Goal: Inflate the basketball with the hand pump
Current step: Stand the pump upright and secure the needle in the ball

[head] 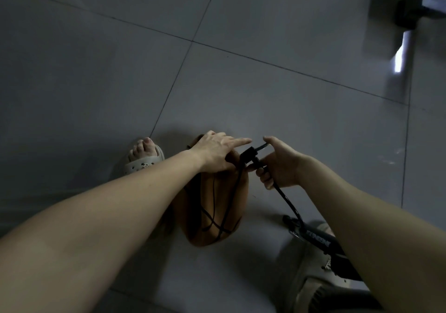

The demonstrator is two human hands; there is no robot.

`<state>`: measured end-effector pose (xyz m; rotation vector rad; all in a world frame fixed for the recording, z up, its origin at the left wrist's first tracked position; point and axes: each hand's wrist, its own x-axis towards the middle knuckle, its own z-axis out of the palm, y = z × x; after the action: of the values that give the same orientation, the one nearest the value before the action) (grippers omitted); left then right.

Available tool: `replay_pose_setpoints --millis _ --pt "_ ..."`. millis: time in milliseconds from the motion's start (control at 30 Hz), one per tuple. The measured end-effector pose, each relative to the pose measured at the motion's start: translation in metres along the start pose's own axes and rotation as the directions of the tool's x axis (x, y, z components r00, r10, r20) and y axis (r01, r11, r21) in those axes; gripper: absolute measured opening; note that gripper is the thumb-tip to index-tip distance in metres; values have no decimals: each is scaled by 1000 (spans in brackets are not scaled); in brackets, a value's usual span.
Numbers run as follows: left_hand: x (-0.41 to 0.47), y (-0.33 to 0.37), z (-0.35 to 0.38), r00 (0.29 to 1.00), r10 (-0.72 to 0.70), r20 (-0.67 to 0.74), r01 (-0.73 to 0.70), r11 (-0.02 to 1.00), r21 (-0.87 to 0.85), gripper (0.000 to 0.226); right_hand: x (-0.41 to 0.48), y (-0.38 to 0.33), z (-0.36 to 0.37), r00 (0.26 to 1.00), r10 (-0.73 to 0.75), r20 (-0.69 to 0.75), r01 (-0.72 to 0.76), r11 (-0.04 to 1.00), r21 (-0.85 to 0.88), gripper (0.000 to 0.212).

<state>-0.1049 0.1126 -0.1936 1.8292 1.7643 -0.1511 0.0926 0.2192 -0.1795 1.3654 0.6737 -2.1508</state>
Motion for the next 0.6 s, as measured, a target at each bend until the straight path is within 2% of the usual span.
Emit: replay_pose_setpoints --millis 133,267,467,600 --pt "1 1 0 1000 -2 -6 1 1000 -12 89 1 0 -4 1000 -17 -20 18 999 45 72" --pt "0 4 -4 1000 -25 -6 25 999 -42 86 1 0 -6 999 -35 -34 37 997 65 65" --pt "2 3 1 999 -8 -40 7 1000 -27 55 5 3 -6 998 -54 -41 57 996 73 61" --pt "2 2 2 998 -4 -67 2 1000 -25 51 6 5 -5 996 -75 -57 79 993 83 57"
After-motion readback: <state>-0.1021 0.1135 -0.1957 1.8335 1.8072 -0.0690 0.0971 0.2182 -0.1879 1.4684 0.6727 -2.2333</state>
